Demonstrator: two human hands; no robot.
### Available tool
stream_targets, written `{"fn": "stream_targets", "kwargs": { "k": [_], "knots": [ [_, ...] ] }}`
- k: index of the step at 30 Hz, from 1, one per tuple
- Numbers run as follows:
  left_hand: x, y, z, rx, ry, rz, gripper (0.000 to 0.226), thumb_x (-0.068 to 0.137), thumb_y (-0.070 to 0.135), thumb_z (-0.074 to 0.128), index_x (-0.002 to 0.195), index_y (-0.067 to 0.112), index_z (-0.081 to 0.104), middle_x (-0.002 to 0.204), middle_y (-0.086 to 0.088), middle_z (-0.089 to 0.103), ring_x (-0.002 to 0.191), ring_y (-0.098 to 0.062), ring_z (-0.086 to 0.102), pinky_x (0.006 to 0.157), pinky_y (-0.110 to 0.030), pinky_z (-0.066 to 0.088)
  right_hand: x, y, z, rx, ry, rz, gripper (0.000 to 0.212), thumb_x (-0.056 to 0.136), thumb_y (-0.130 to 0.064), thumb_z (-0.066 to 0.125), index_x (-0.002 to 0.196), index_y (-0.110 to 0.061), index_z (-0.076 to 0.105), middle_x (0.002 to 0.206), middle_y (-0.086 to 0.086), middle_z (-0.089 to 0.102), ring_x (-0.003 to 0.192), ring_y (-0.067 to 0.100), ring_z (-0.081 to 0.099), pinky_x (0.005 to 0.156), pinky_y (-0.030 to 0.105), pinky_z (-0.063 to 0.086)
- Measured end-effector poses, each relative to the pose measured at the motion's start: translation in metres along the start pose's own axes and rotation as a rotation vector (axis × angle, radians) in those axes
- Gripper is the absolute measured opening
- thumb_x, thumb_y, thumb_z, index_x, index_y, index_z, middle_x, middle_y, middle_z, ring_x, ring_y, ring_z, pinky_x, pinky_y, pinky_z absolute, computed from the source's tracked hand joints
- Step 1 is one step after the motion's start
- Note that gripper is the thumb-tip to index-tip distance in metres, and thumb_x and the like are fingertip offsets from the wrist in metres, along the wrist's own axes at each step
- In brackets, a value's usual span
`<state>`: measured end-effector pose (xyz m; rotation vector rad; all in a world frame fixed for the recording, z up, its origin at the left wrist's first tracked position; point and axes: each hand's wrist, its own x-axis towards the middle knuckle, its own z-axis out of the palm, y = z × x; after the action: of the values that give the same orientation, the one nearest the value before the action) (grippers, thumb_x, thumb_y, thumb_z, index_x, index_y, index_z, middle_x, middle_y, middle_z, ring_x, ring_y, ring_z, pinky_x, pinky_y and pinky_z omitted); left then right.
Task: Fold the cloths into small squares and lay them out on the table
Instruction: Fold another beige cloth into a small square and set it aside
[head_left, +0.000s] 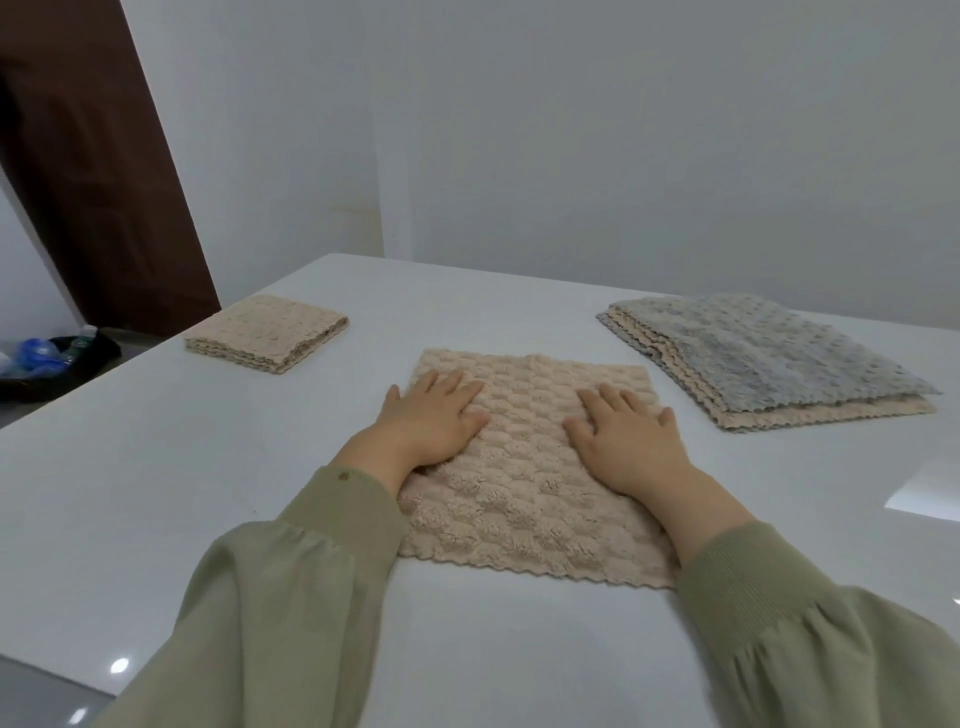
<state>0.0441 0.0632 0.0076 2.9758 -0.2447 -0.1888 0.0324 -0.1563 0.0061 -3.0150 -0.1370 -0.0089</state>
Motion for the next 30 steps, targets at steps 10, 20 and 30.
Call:
{"fn": "stream_targets", "kwargs": {
  "k": [10,20,30],
  "knots": [
    [-0.003,-0.004,-0.004,-0.001,0.072,-0.104,0.057,0.098,0.054,0.019,0.15,0.034,0.01,0.159,0.005,-0.001,0.146,-0.021,-0.006,0.114,-0.056,-0.002,-0.036,-0.03,-0.013,-0.122,0.317,0.003,0.052,0.095,-0.044,0.021,0.127,-0.013,0.049,0.132,0.006,0.052,0.125,0.026,0.043,0.106,0.055,0.028],
    [-0.032,0.021,0.009,0.092,-0.019,0.17,0.064,0.092,0.064,0.016,0.148,0.039,-0.001,0.158,0.01,-0.01,0.145,-0.017,-0.012,0.116,-0.054,-0.004,-0.035,-0.008,0.003,-0.028,-0.072,-0.032,0.067,0.091,-0.064,0.014,0.15,-0.034,0.003,0.159,-0.005,-0.004,0.146,0.019,-0.004,0.115,0.054,-0.001],
    [-0.021,-0.01,-0.008,-0.111,0.037,0.156,0.056,0.096,0.052,0.038,0.145,0.027,0.032,0.152,0.006,0.032,0.139,-0.017,0.028,0.113,-0.041,0.025,-0.023,0.02,-0.019,-0.069,-0.112,0.012,0.071,0.087,-0.071,0.027,0.148,-0.034,0.02,0.157,-0.006,0.018,0.143,0.018,0.02,0.112,0.058,0.005]
  ]
}}
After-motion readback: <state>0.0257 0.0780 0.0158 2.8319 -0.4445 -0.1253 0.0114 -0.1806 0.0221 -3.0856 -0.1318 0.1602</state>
